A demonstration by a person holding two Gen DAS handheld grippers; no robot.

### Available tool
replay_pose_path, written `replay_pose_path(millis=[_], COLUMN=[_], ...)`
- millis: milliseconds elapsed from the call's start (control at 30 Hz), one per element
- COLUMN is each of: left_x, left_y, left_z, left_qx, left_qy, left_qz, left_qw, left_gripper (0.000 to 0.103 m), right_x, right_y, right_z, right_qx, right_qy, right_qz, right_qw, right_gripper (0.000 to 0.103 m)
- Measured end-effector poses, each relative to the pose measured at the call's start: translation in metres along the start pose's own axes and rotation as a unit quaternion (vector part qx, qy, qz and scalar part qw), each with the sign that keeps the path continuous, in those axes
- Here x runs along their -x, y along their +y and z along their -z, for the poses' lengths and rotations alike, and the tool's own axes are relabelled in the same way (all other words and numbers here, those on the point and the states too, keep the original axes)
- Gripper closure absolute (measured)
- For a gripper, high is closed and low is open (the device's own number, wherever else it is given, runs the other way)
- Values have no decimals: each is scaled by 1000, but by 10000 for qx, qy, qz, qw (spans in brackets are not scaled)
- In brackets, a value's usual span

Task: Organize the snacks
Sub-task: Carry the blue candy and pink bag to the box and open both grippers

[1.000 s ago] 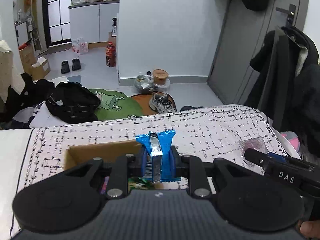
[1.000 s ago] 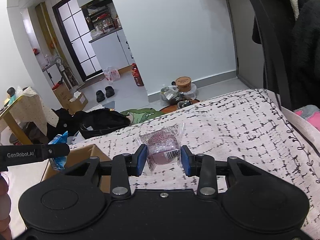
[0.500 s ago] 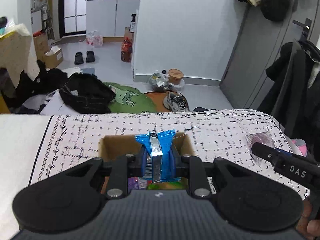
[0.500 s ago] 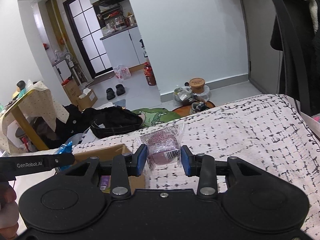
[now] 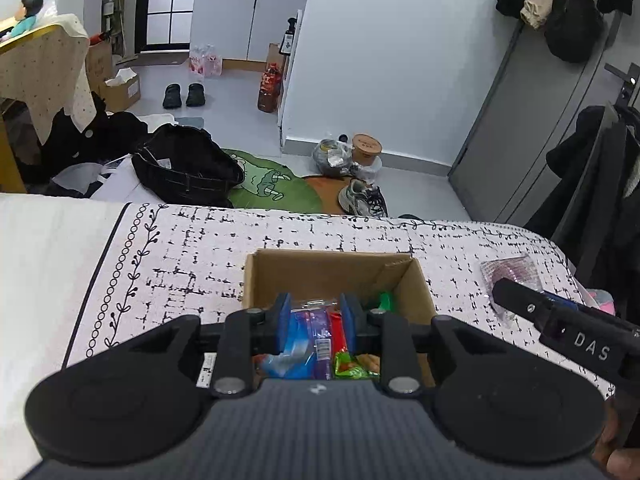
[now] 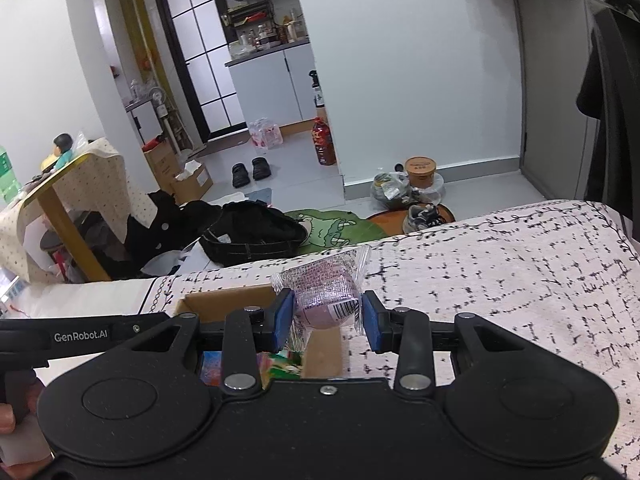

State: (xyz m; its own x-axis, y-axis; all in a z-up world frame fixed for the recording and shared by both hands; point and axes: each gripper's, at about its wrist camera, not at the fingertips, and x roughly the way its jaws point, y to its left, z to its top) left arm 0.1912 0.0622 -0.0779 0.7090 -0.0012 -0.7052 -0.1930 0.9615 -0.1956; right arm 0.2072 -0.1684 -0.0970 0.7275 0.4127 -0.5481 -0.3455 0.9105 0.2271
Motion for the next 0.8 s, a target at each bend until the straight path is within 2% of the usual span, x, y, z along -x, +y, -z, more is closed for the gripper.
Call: replay_pose_path(millis=[200, 500, 600, 667, 800], left_x=[3, 3, 2, 1, -1], left_y=[13, 24, 25, 26, 26], left_z=[-4, -2, -1, -2, -3], left_qx=[239, 310, 310, 317, 311], left_qy=[-46, -38, -19, 10, 32], left_qz=[-4, -40, -46, -60, -87], left_qw=[9997, 9995, 9995, 9995, 9995], left_gripper=[77, 76, 76, 76, 74], right_x=[-7, -18, -22, -25, -21], right_y=[20, 40, 42, 42, 37], right_z=[-1, -6, -6, -5, -1], right_qx=[163, 309, 349, 432, 460], right_qy=[41, 117, 171, 309, 412], right_qz=[-91, -323, -383, -418, -323], right_qw=[9998, 9989, 9985, 9977, 9976], right_gripper=[67, 65, 57, 43, 43])
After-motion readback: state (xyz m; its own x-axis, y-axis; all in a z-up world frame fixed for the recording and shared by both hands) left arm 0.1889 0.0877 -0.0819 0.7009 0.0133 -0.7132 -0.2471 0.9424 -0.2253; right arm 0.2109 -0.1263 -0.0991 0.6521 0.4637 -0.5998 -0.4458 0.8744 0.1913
